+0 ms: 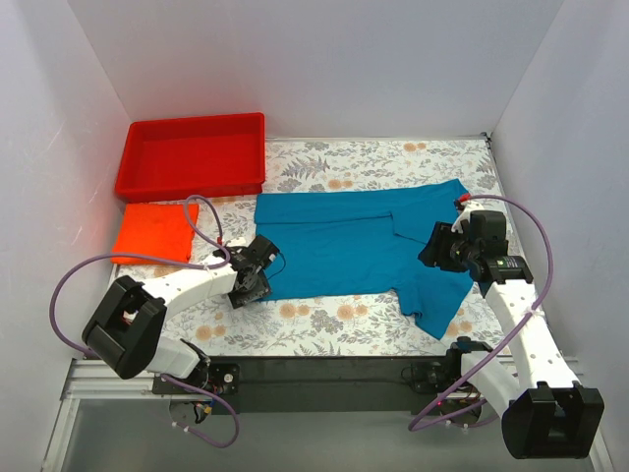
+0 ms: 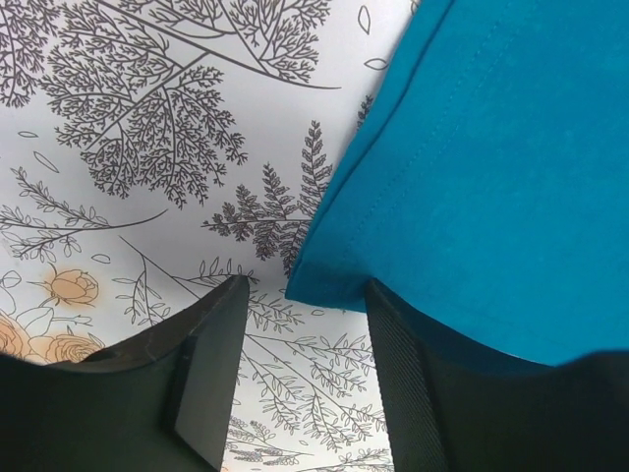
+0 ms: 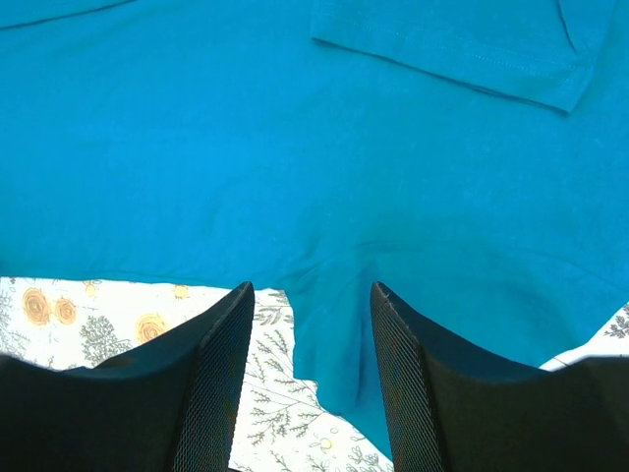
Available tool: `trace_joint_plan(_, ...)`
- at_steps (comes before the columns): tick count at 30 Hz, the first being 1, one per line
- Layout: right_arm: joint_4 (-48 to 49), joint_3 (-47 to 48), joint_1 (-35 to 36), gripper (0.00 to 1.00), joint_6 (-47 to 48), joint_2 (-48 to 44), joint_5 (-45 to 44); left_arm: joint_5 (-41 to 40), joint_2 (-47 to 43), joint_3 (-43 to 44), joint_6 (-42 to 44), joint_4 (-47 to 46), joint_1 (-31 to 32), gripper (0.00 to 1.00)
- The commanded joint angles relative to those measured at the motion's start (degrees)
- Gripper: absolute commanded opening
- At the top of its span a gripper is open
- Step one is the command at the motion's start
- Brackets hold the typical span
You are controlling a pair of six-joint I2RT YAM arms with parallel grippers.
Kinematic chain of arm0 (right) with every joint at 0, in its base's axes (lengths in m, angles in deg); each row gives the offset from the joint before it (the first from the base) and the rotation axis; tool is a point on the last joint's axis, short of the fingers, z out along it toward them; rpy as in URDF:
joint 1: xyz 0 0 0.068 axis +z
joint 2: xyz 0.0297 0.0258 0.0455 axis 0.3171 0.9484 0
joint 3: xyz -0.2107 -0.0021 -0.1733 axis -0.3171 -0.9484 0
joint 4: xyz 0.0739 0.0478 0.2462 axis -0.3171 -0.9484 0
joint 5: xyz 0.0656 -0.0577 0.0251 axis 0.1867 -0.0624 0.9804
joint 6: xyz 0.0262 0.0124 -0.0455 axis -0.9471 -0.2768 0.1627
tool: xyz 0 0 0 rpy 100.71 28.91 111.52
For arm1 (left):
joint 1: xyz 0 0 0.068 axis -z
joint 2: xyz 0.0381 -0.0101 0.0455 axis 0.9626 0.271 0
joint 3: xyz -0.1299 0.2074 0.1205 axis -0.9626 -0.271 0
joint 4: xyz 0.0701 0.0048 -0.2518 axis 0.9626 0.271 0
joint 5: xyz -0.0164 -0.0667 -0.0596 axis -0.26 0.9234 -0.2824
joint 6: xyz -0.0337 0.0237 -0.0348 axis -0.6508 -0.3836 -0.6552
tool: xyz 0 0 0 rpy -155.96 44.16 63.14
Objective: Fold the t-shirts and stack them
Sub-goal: Fold the tshirt
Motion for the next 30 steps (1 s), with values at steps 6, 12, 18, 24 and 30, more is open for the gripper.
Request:
trace_joint_plan(6,-2.76,2.21,0.25,0.57,1.63,-1.14,-3.2,-2.83,1.12,-1.64,-1.86,-0.69,0.84,0.43)
trace_joint_plan(12,-5.49,2.73,0.33,0.57,1.81,-0.09,-9.0,-2.84,1.82,-1.55,-0.1,-3.06,0.84,0.4)
trace_joint_plan(18,-8.82,2.3,-0.02,0.63,-0.73,2.81,-14.98,-2.4,-0.98,-1.81,1.13,-4.29,0.84,0.24)
trace_joint_plan(24,-9.97,0.89,-2.48,0.65,-3.38,7.82,-14.28,-1.61,-2.22,-2.6,0.6,-5.87,0.84,0.12)
trace_joint_plan(30,-9.8,-0.25,-14.59,0.59,-0.92,11.16,-14.8,-0.9,-3.27,-3.57,0.78,-7.28,0.85,0.02)
